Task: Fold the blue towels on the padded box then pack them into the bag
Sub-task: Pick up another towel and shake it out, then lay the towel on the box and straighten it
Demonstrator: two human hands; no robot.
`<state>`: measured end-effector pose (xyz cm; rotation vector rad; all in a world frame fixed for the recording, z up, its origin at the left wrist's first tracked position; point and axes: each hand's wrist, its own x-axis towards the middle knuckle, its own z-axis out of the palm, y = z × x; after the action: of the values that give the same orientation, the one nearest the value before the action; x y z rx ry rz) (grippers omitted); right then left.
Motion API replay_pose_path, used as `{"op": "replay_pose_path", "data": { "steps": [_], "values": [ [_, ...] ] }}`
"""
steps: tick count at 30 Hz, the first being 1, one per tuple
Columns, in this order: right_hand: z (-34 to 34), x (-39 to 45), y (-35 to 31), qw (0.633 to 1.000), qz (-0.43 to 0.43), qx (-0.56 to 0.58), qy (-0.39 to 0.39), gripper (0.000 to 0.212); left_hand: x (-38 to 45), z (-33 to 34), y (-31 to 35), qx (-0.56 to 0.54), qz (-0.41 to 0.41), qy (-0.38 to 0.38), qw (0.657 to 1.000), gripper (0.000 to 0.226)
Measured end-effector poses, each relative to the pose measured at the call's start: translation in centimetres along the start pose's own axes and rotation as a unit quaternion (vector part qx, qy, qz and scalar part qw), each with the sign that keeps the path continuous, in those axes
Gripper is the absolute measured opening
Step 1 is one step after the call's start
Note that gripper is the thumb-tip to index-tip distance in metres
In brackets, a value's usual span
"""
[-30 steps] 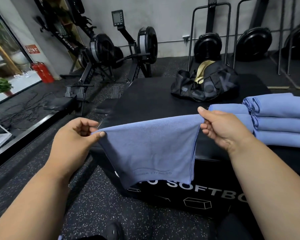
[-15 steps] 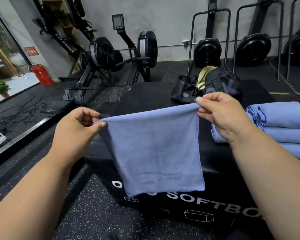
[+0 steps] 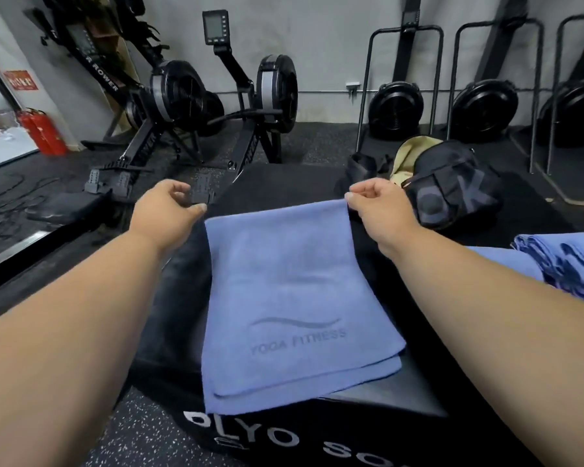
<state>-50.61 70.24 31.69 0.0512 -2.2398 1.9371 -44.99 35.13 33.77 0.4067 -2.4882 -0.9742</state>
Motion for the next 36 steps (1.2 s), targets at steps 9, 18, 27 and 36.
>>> {"op": "replay_pose_path", "data": {
  "steps": [9, 18, 27, 36],
  "values": [
    [-2.2, -7.9, 8.9, 0.997, 0.054, -0.040, -0.031, 0.002, -15.3, 2.9, -9.5, -0.116, -0.084, -0.050, 0.988, 0.018],
    [-4.9, -13.7, 7.9, 0.994, 0.059, -0.070, -0.063, 0.008, -24.7, -0.3, -7.4, -0.213, -0.238, 0.009, 0.948, 0.011],
    [-8.6, -22.1, 8.2, 0.946, -0.069, -0.307, -0.078, 0.028, -28.9, 1.7, -5.6, -0.236, -0.264, -0.017, 0.935, 0.027],
    [-8.2, -21.9, 8.0, 0.937, -0.053, -0.342, -0.053, 0.026, -27.9, 2.3, -6.2, -0.271, -0.240, -0.087, 0.928, 0.036]
  ]
}}
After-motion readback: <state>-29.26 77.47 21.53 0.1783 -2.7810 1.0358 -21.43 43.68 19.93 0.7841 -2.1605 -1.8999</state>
